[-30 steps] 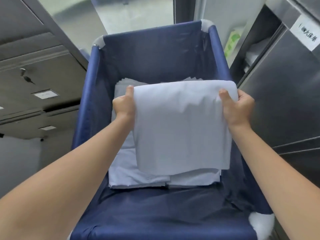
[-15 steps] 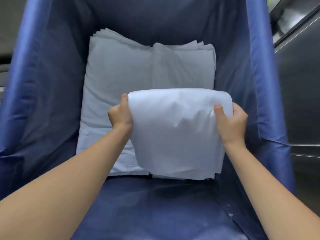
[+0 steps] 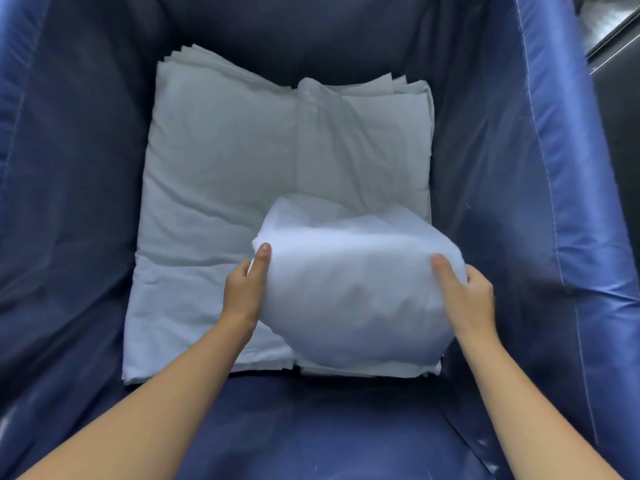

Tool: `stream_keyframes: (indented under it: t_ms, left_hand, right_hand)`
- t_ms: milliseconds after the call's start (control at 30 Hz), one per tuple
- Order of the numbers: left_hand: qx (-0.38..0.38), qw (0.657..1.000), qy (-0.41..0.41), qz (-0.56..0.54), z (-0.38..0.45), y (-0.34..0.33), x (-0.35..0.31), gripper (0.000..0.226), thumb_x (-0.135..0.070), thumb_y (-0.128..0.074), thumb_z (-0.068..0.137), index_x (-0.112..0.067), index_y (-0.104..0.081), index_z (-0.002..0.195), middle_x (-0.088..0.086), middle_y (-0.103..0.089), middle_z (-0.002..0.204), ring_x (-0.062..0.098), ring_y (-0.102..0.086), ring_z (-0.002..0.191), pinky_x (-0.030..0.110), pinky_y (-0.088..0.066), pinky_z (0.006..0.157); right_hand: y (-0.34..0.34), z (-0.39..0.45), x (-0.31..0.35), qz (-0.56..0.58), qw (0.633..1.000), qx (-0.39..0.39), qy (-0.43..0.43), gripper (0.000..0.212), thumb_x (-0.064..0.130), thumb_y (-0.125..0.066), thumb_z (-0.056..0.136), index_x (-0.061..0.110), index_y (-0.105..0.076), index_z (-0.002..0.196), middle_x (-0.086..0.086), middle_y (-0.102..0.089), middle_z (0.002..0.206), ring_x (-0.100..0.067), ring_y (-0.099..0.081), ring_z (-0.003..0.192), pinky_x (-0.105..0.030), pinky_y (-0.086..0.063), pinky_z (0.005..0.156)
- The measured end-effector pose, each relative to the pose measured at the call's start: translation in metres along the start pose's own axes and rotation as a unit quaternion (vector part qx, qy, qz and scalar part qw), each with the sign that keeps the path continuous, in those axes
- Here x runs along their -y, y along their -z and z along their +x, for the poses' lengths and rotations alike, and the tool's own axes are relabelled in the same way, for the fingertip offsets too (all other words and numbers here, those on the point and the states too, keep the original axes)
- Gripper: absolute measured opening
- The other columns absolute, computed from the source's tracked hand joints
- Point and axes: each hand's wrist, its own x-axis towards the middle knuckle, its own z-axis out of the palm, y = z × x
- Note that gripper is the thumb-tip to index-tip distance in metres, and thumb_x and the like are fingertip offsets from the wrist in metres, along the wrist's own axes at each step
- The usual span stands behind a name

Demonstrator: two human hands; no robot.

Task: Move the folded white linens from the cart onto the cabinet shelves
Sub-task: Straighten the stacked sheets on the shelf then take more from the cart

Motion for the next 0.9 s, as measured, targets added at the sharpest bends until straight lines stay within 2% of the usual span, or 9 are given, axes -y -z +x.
stream_keyframes:
  t_ms: [100,200,267,333,433,567,700,833,900]
  left_hand:
    - [0.0,0.999,-0.027,0.02,0.013,0.002,-0.01,0.072,-0.07,-0.059,0.069,-0.011,-0.065,0.109,-0.001,-0.067,0.104,0.019,-0.062,0.093,0.035,-0.048,0.08]
    - [0.023,0.998,-0.036,0.04,0.034,-0.001,-0.02,0.045,-0.055,-0.067,0.083,-0.016,-0.066,0.104,-0.003,-0.067,0.099,0.02,-0.063,0.09,0.032,-0.048,0.073]
    - [0.033,0.997,-0.029,0.065,0.049,-0.003,-0.028,0.038,-0.05,-0.067,0.088,-0.017,-0.069,0.108,-0.002,-0.069,0.103,0.019,-0.065,0.092,0.033,-0.048,0.073]
    - [0.045,0.995,-0.013,0.088,0.063,-0.005,-0.034,0.039,-0.049,-0.066,0.088,-0.015,-0.071,0.107,0.001,-0.071,0.104,0.02,-0.067,0.091,0.032,-0.048,0.071]
    - [0.08,0.991,0.046,0.098,0.082,-0.009,-0.041,0.043,-0.05,-0.069,0.084,-0.013,-0.07,0.106,0.005,-0.073,0.102,0.026,-0.069,0.09,0.031,-0.052,0.072]
    - [0.111,0.986,0.079,0.1,0.103,-0.016,-0.041,0.051,-0.048,-0.075,0.078,-0.009,-0.068,0.111,0.008,-0.075,0.1,0.029,-0.072,0.088,0.037,-0.056,0.081]
    - [0.107,0.989,0.056,0.09,0.116,-0.024,-0.036,0.039,-0.032,-0.075,0.084,-0.001,-0.068,0.106,0.013,-0.075,0.095,0.026,-0.073,0.076,0.03,-0.052,0.061]
    - [0.141,0.982,0.091,0.088,0.132,-0.028,-0.035,0.039,-0.033,-0.076,0.083,-0.003,-0.07,0.107,0.011,-0.077,0.093,0.029,-0.075,0.081,0.034,-0.057,0.071]
    - [0.142,0.983,0.076,0.091,0.136,-0.031,-0.039,0.033,-0.028,-0.076,0.085,-0.005,-0.07,0.107,0.01,-0.077,0.093,0.028,-0.074,0.08,0.032,-0.056,0.067]
  right_hand:
    - [0.004,0.016,0.016,0.01,0.997,0.05,-0.054,0.049,0.053,-0.064,0.084,0.004,-0.06,0.089,0.002,-0.061,0.088,-0.019,-0.058,0.079,-0.034,-0.045,0.069]
    - [0.005,0.036,0.028,0.013,0.983,0.123,-0.136,0.065,0.069,-0.065,0.07,0.019,-0.068,0.112,0.001,-0.072,0.105,-0.021,-0.07,0.094,-0.038,-0.054,0.09]
    - [0.004,0.048,0.034,0.029,0.974,0.148,-0.171,0.073,0.07,-0.068,0.066,0.022,-0.067,0.121,0.001,-0.073,0.11,-0.023,-0.072,0.093,-0.038,-0.055,0.088]
    - [0.001,0.059,0.041,0.076,0.96,0.17,-0.207,0.07,0.065,-0.064,0.078,0.017,-0.064,0.128,-0.001,-0.071,0.112,-0.023,-0.07,0.097,-0.036,-0.052,0.084]
    - [-0.001,0.071,0.051,0.122,0.94,0.198,-0.248,0.048,0.055,-0.054,0.094,0.014,-0.069,0.113,-0.006,-0.074,0.104,-0.027,-0.067,0.099,-0.036,-0.049,0.083]
    - [-0.014,0.091,0.058,0.107,0.934,0.218,-0.261,0.03,0.042,-0.059,0.095,0.015,-0.07,0.1,-0.006,-0.072,0.09,-0.023,-0.066,0.079,-0.033,-0.05,0.074]
    - [-0.029,0.109,0.06,-0.001,0.933,0.222,-0.282,0.036,0.039,-0.066,0.091,0.01,-0.069,0.112,-0.014,-0.074,0.107,-0.029,-0.068,0.095,-0.036,-0.054,0.084]
    - [-0.038,0.123,0.065,-0.157,0.916,0.253,-0.269,0.033,0.031,-0.071,0.084,0.005,-0.071,0.104,-0.013,-0.076,0.091,-0.03,-0.07,0.08,-0.035,-0.055,0.077]
    - [-0.042,0.127,0.07,-0.175,0.909,0.263,-0.272,0.036,0.039,-0.073,0.081,0.007,-0.071,0.098,-0.01,-0.076,0.087,-0.028,-0.07,0.078,-0.034,-0.054,0.078]
